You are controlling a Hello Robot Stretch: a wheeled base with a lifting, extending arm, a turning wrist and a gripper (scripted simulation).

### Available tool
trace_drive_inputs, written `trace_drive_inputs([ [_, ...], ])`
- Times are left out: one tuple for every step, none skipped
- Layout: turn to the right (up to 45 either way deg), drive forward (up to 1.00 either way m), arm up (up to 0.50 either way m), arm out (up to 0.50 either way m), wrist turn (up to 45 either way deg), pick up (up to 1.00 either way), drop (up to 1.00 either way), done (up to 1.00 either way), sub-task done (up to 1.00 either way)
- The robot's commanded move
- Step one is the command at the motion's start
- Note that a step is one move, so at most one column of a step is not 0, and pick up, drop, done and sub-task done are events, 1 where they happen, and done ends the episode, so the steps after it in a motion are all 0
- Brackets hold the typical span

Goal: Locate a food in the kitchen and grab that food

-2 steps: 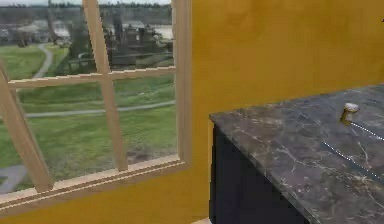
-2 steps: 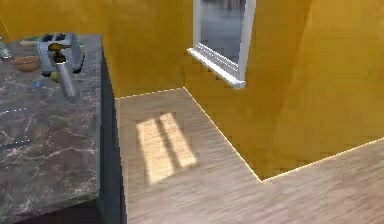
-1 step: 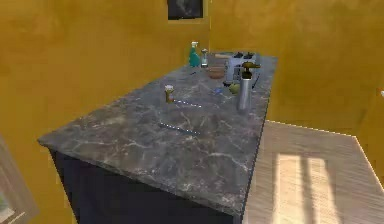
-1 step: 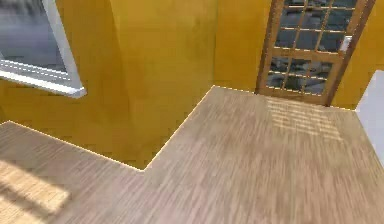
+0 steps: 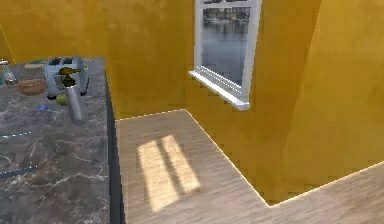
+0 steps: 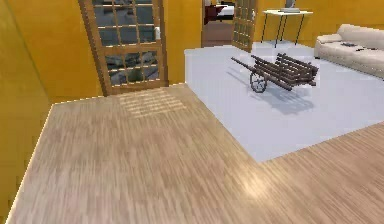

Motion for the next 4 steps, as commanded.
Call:
trace_drive_inputs([
  [15.0,0.0,0.0,0.0,0.0,0.0,0.0,0.0,0.0],
  [0.0,0.4,0.0,0.0,0.0,0.0,0.0,0.0,0.0],
  [-33.0,0.0,0.0,0.0,0.0,0.0,0.0,0.0,0.0],
  [0.0,1.0,0.0,0.0,0.0,0.0,0.0,0.0,0.0],
])
